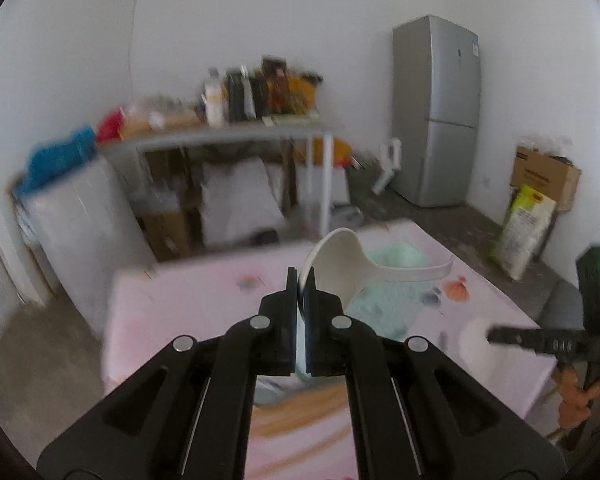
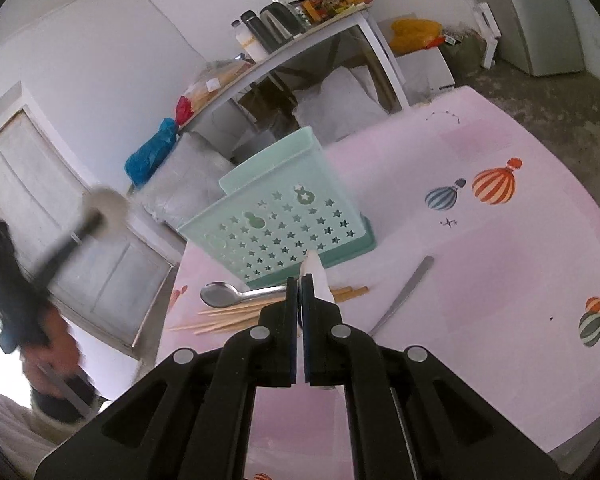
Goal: Organize utensils
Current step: 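Lift the white ladle into the mint-green holder with the left tool and open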
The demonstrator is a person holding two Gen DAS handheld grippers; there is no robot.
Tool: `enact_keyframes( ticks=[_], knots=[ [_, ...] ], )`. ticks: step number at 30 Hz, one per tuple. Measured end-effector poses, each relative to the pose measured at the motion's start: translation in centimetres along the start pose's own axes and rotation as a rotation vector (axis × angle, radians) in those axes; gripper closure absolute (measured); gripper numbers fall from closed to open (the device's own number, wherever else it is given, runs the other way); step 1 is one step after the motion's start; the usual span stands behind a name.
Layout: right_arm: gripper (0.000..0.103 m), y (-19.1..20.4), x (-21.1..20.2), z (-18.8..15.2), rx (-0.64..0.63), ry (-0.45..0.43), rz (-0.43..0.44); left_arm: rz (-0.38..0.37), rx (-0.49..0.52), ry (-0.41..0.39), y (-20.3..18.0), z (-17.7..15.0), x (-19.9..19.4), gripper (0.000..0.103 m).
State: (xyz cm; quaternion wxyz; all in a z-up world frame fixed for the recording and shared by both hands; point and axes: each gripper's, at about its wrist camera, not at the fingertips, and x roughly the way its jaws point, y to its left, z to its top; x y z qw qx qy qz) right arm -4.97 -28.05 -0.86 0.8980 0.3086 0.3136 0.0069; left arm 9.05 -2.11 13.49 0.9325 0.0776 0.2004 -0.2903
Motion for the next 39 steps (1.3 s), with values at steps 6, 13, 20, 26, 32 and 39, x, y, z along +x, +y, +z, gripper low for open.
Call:
enact_keyframes(
  ticks=[6,13,20,26,32,39],
  knots=[
    [0.101,-0.4,-1.0,0.0,0.005,-0.02,0.004,0.17,0.184,0.019,0.9,3.8,-0.4,0.102],
    [0.101,-0.2,-1.1,-0.1,-0.02,-0.026,0.002,0.234,0.345,0.17,0.2,3.7,2.7,0.102],
    [0.101,0.0,-1.2,-0.1,-0.032,-0.027,0.003,0.21,0.445,0.264,-1.8,3.5,7.3,0.101],
    [0.101,0.1,-1.5,-0.2,-0.025,-0.029,-0.008,0.029,0.184,0.3,-0.2,3.6,11.4,0.093],
    [0.101,0.4,-2.3,0.7,-0.027,-0.043,-0.003,-0.045,-0.055,0.233,1.8,1.2,11.6,0.067],
    [0.101,1.3,-4.5,4.7,-0.033,-0.153,0.095,-0.047,-0.195,0.176,3.3,-2.8,9.3,0.052]
  ],
)
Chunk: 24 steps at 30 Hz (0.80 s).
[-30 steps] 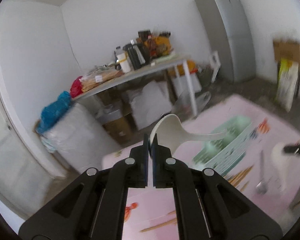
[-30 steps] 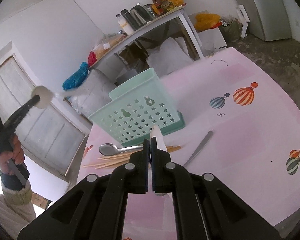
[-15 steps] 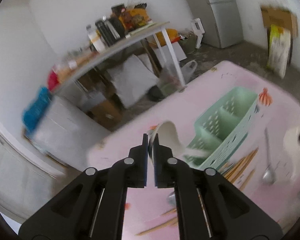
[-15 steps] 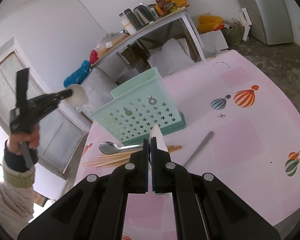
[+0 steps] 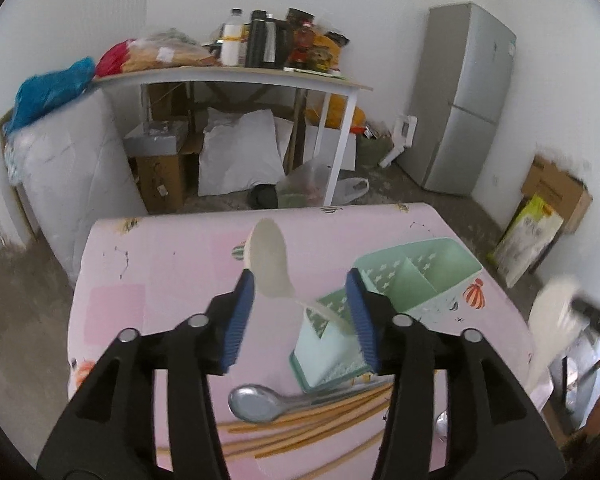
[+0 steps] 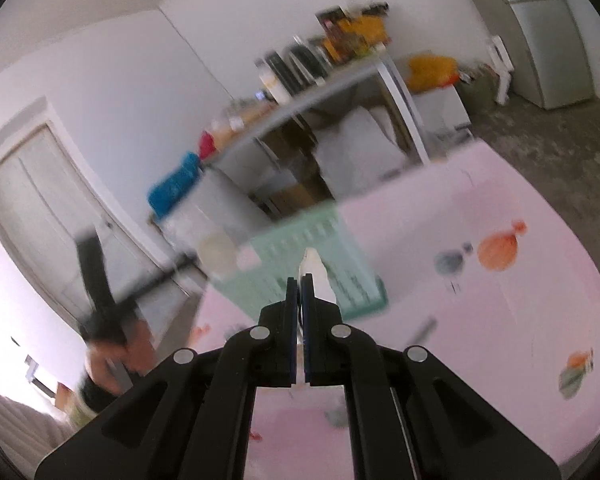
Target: Organize utensils
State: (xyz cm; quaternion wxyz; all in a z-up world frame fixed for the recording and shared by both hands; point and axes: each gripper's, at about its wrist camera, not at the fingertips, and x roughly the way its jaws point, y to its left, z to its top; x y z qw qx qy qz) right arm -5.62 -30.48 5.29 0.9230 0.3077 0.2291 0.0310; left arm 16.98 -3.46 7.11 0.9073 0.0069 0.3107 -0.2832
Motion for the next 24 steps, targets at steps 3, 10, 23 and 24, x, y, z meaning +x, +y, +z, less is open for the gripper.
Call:
enact_keyframes(
  ticks=[3,10,23,24],
  knots=[
    [0.101,1.3,-0.5,3.5,-0.03,-0.12,0.076,-0.004,0.0,0.013,-0.1,-1.4,-0.5,0.048],
    [0.101,3.6,2.2,9.3,-0.084,-0.288,0.229,0.0,0.024,0.044,-0.5,-4.5,-2.0,0.037],
    [0.1,-0.4,11.5,5.6,-0.024,-0.185,0.177,0.026,-0.018,0.075,0.1,-7.2,-2.1,0.03],
    [0.098,-1.0,11.6,5.2,-0.023,-0.172,0.152,0.028,-0.025,0.073,0.3,-7.3,-2.1,0.029]
  ],
)
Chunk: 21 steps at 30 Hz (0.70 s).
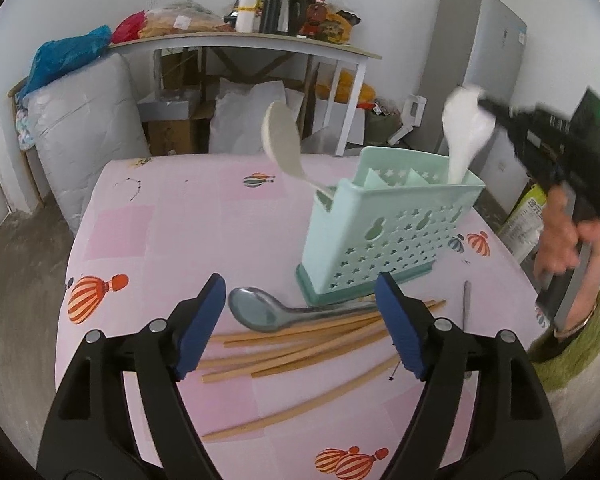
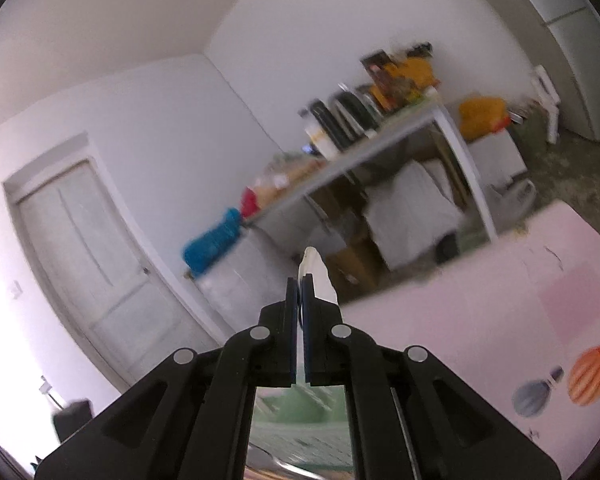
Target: Organize utensils
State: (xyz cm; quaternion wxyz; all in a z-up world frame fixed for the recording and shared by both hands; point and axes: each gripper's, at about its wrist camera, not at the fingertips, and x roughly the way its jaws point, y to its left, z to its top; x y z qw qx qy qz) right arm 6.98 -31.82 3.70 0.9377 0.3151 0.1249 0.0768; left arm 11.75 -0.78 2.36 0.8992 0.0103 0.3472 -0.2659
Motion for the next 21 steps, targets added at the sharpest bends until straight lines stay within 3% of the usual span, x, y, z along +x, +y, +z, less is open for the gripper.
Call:
enact_keyframes(
  ticks=[4,6,8,14,21],
  knots=[
    [0.089,-1.7,-1.5,-1.9,-0.009,0.027,-0.118,0.014,-0.017,-0.011,0.9,-0.2,0.1,0.025],
    [0.062,-1.9,-3.0,-2.5,0.003,0.016,-0.154,0.024,-0.018,-0.009,1.2,-0.4,0.3,0.021],
    [0.054,-1.9,-4.9,-3.3,-0.003,-0.011,-0.2,0.027,-0.02,0.003,1.6,-0.4,0.7,0.02],
    [0.052,-1.9,-9.3,-6.2,0.011,0.004,-0.278,-0.004,-0.051,0.082,2.8,-0.7,2.4,0.017],
    [0.052,1.1,-10.6,-13.2,-0.135,0.224,-0.371,-0.119,-0.1,0.091,3.5,-1.0,2.6,0.008]
  ],
)
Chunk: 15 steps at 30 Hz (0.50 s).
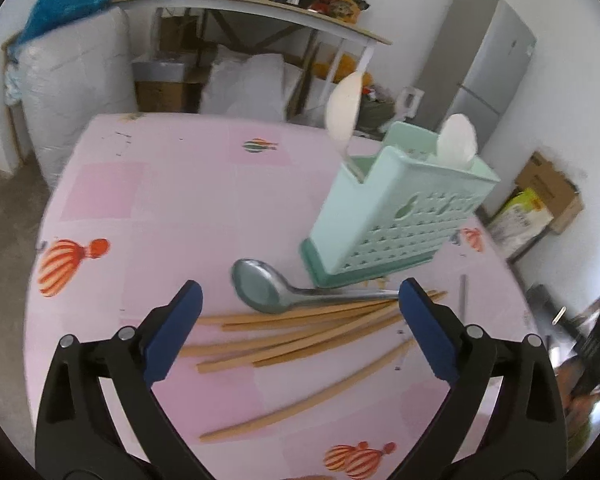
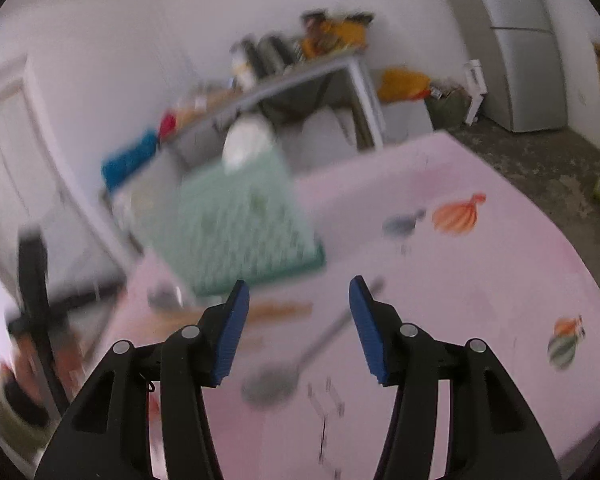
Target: Organize utensils
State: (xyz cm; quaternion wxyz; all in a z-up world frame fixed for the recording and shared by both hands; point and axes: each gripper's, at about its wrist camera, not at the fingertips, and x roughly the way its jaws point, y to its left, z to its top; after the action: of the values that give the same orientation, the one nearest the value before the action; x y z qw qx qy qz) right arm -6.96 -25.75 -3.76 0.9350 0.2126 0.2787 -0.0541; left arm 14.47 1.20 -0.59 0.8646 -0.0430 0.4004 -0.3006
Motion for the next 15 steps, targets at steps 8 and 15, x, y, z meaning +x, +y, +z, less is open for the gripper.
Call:
enact_keyframes(
  ticks=[8,15],
  knots=[
    [0.052,3.8,0.8,-4.9,-0.101,0.126,0.01,-0.081,-0.02,0.063,0.7,0.3,1.4,0.008],
    [0.052,4.7,0.9,-4.8,-0.121,0.123,0.014,-0.069,-0.118,0.161,3.2,1.7,4.4,0.008]
  ],
)
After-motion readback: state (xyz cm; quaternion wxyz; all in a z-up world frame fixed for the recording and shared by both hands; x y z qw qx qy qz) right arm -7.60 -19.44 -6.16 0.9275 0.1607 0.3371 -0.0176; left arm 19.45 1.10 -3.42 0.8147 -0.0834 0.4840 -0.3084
